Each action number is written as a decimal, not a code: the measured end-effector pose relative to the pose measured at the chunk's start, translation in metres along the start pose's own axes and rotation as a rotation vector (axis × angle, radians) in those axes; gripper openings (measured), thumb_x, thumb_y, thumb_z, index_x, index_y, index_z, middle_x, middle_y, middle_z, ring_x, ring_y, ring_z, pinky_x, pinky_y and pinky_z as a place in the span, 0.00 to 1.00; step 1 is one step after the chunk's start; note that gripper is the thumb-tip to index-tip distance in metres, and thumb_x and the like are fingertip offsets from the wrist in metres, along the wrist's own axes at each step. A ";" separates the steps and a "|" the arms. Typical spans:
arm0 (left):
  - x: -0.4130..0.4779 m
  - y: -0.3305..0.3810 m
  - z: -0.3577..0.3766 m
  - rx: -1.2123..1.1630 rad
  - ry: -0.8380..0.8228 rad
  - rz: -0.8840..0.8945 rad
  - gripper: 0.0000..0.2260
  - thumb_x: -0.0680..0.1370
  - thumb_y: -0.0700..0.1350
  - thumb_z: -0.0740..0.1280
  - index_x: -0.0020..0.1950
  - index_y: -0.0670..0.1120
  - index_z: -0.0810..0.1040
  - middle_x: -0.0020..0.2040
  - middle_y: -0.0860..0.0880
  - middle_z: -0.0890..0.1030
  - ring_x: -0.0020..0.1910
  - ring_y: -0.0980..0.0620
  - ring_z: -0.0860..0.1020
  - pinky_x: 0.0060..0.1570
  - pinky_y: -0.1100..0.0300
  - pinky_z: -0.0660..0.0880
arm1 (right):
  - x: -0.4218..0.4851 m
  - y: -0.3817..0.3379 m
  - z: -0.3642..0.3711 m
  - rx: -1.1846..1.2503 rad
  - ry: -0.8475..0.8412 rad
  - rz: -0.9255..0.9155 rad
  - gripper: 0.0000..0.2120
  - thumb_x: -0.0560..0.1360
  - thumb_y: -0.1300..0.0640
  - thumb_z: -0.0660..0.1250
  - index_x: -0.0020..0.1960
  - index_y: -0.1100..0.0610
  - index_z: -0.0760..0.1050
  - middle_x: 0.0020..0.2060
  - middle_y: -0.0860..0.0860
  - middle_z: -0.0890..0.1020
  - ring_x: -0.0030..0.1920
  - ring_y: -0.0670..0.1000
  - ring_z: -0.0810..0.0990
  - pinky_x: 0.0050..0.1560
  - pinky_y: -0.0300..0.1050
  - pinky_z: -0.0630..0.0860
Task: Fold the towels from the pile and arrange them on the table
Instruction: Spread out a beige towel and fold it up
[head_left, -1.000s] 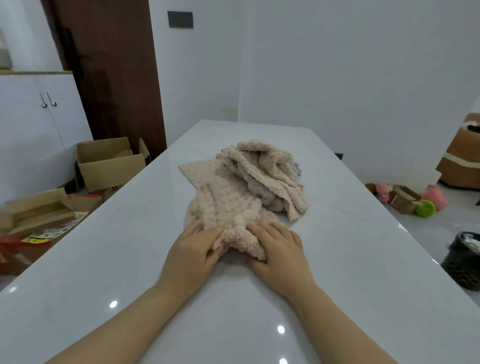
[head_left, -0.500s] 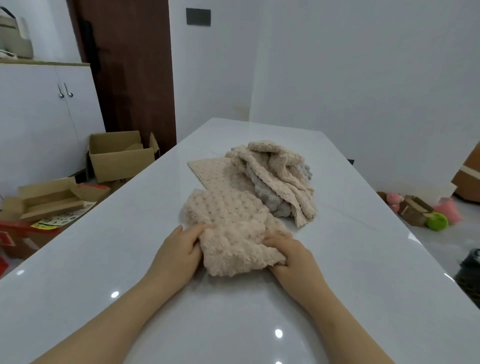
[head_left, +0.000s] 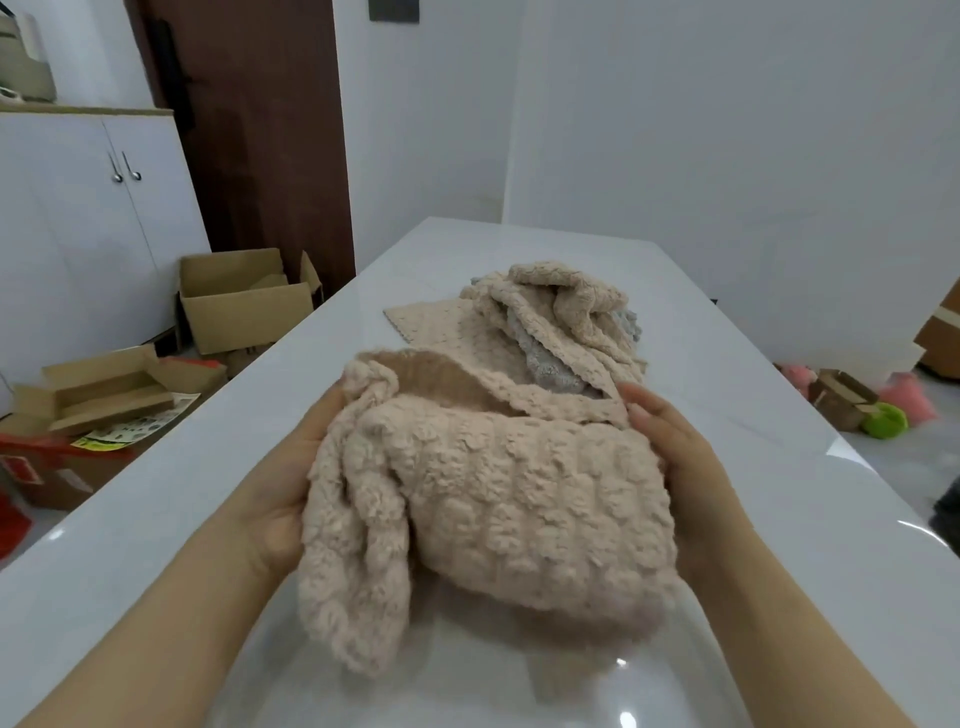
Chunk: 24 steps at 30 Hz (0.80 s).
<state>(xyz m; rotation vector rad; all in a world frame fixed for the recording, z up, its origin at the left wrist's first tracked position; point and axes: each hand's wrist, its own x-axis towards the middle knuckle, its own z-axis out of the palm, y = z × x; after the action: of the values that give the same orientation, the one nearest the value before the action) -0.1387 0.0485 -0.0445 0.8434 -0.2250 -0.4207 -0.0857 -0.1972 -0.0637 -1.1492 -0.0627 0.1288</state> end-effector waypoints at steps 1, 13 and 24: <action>0.001 -0.001 -0.009 -0.115 -0.012 -0.107 0.23 0.76 0.54 0.64 0.60 0.36 0.77 0.61 0.37 0.77 0.62 0.42 0.75 0.60 0.48 0.72 | 0.002 0.001 -0.004 0.000 0.054 0.042 0.10 0.73 0.58 0.65 0.53 0.52 0.77 0.34 0.50 0.84 0.33 0.51 0.80 0.32 0.43 0.78; 0.004 -0.012 -0.059 1.131 0.738 0.006 0.15 0.67 0.47 0.75 0.51 0.57 0.78 0.40 0.49 0.82 0.40 0.54 0.80 0.41 0.59 0.77 | -0.004 0.034 -0.007 -0.818 0.092 -0.134 0.20 0.72 0.60 0.68 0.51 0.34 0.71 0.41 0.47 0.81 0.39 0.47 0.80 0.39 0.43 0.77; 0.015 -0.023 -0.065 1.334 0.930 0.283 0.20 0.75 0.58 0.63 0.66 0.55 0.69 0.65 0.53 0.71 0.57 0.55 0.70 0.53 0.58 0.67 | -0.002 0.035 -0.024 -1.027 0.311 -0.286 0.23 0.74 0.53 0.65 0.68 0.48 0.66 0.63 0.49 0.70 0.59 0.51 0.73 0.59 0.49 0.71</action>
<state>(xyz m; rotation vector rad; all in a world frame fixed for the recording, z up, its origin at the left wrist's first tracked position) -0.1084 0.0726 -0.1037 2.1725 0.3039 0.5148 -0.0869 -0.2049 -0.1049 -2.1536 -0.0121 -0.3852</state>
